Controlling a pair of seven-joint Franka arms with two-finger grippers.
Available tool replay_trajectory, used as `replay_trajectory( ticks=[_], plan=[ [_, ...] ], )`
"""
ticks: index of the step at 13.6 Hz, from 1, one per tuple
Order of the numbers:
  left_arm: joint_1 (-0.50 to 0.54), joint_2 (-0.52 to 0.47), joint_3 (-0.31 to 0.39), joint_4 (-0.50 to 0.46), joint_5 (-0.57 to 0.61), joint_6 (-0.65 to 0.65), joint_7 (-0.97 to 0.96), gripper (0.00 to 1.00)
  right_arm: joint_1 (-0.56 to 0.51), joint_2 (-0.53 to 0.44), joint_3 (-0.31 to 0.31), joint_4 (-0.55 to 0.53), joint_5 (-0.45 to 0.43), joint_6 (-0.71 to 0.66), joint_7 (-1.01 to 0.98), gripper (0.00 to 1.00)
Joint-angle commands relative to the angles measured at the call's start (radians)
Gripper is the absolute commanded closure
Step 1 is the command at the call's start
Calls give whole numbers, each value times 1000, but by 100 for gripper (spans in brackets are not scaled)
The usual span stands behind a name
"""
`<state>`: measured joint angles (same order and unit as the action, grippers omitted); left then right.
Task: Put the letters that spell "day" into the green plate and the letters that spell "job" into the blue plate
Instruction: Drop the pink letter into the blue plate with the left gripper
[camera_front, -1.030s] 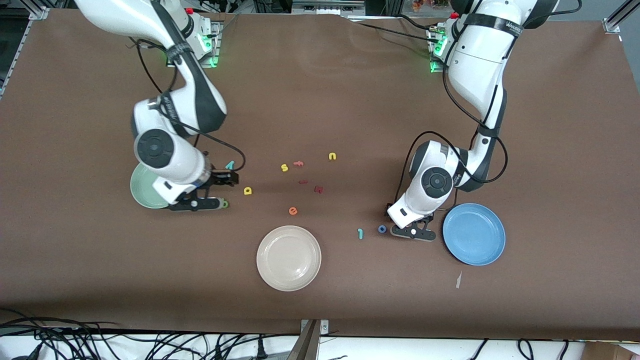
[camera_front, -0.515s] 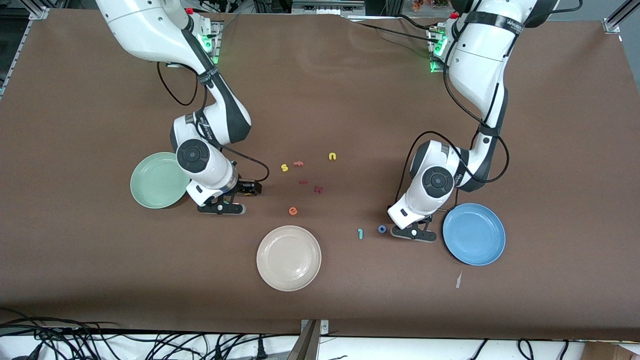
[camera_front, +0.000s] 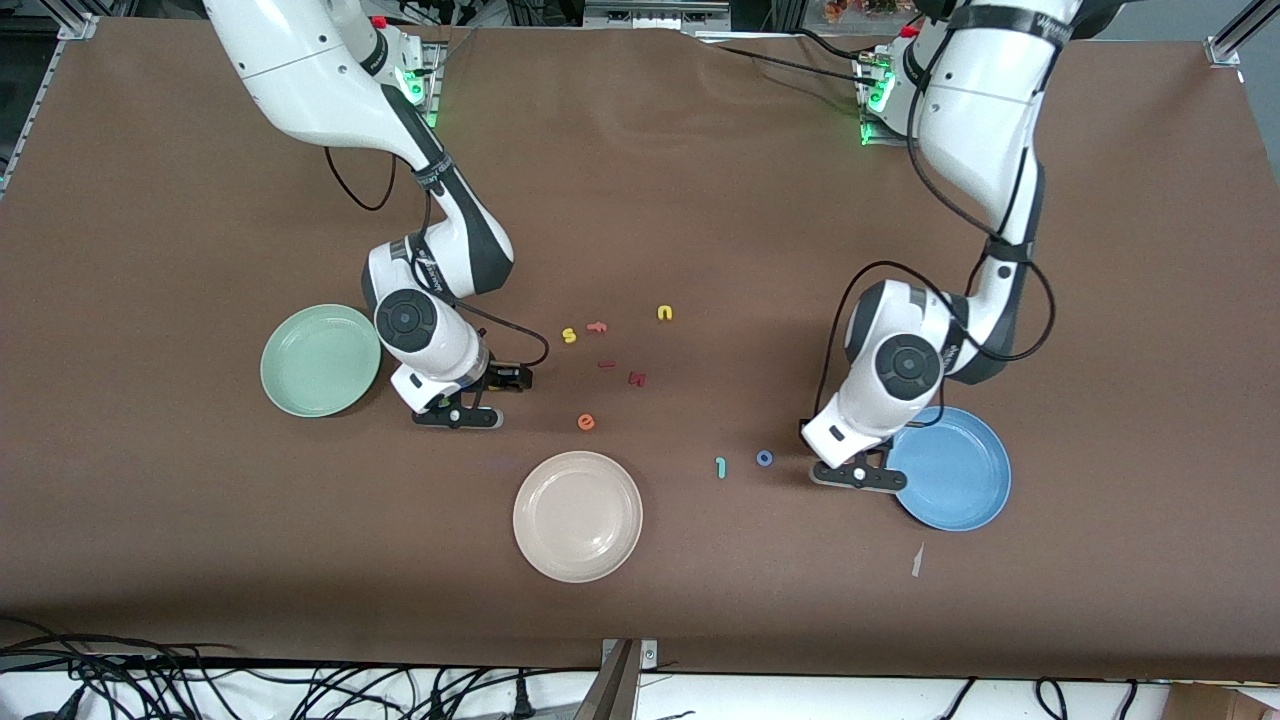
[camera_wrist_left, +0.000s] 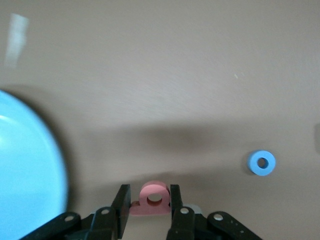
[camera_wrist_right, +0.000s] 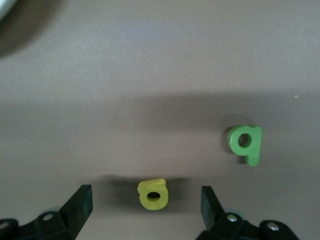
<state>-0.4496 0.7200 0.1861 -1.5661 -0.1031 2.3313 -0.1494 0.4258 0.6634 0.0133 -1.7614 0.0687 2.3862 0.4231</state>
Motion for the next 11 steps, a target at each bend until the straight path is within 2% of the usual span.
replay_trajectory(
  ticks=[1, 5, 8, 9, 10, 11],
  plan=[
    [29, -66, 18, -22, -10, -40, 28, 100, 5, -10, 2, -36, 16, 27, 5, 12],
    [98, -62, 69, -26, -23, -35, 327, 100, 4, -10, 4, -53, 16, 56, 5, 30],
    [111, -57, 72, -26, -24, -30, 363, 100, 4, -10, 4, -53, 17, 57, 5, 49],
    [112, -54, 72, -26, -24, -29, 363, 91, 2, -10, 4, -53, 17, 57, 5, 57],
    [111, -50, 72, -25, -26, -29, 363, 50, 4, -8, 4, -53, 17, 57, 5, 67],
    [111, -50, 72, -25, -27, -24, 363, 3, 4, -8, 4, -53, 17, 57, 5, 75]
  ],
)
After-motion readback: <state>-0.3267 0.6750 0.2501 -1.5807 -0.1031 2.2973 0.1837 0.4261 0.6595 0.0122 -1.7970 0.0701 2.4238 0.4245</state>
